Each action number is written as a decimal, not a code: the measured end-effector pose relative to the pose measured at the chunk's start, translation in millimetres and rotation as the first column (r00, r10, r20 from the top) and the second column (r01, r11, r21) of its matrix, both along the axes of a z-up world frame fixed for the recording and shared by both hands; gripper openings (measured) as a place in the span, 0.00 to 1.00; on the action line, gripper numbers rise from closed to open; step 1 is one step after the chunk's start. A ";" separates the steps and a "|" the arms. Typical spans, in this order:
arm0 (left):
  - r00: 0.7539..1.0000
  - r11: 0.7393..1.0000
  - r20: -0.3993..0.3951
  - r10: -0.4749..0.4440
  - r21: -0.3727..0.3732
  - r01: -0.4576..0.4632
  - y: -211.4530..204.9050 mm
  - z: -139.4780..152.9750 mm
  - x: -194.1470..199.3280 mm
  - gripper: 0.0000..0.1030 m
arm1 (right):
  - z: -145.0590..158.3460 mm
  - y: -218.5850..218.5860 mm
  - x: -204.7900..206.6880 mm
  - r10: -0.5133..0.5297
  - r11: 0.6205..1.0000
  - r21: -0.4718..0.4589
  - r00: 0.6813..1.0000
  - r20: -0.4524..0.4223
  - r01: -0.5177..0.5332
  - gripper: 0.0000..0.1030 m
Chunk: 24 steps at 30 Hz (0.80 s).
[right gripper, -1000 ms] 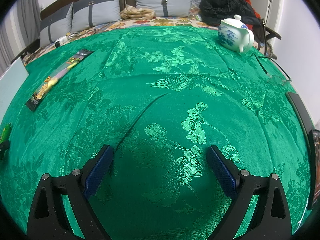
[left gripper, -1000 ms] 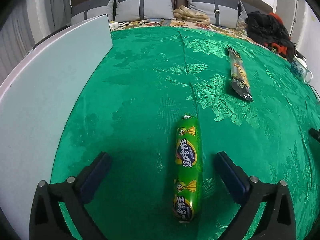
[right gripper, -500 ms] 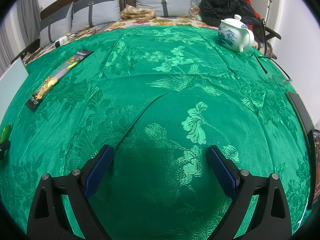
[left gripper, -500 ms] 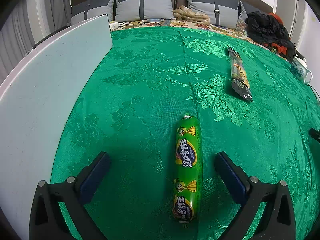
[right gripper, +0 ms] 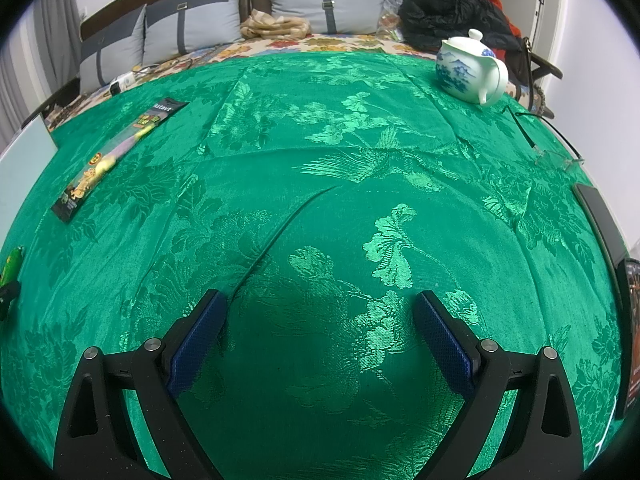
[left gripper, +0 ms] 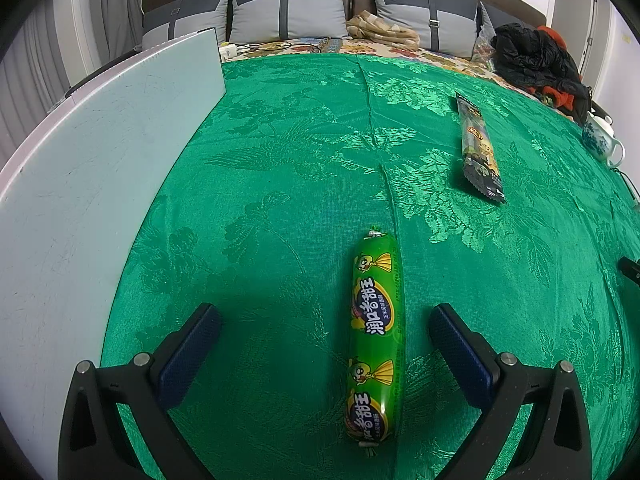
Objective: Organize snacks
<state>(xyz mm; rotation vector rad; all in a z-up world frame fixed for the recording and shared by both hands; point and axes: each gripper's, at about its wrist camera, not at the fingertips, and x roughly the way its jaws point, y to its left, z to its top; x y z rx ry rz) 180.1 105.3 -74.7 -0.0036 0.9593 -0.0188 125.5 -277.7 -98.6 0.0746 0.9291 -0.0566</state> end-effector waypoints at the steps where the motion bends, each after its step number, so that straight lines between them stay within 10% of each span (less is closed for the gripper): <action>1: 1.000 1.000 0.000 0.000 0.000 0.000 0.1 -0.3 1.0 1.00 | -0.1 -0.3 0.2 0.000 1.000 0.000 1.000 0.000 0.000 0.94; 24: 1.000 1.000 0.000 0.000 -0.001 0.000 0.2 -0.1 0.0 1.00 | 10.6 5.1 11.6 -0.029 0.999 0.041 0.997 -0.075 0.032 0.94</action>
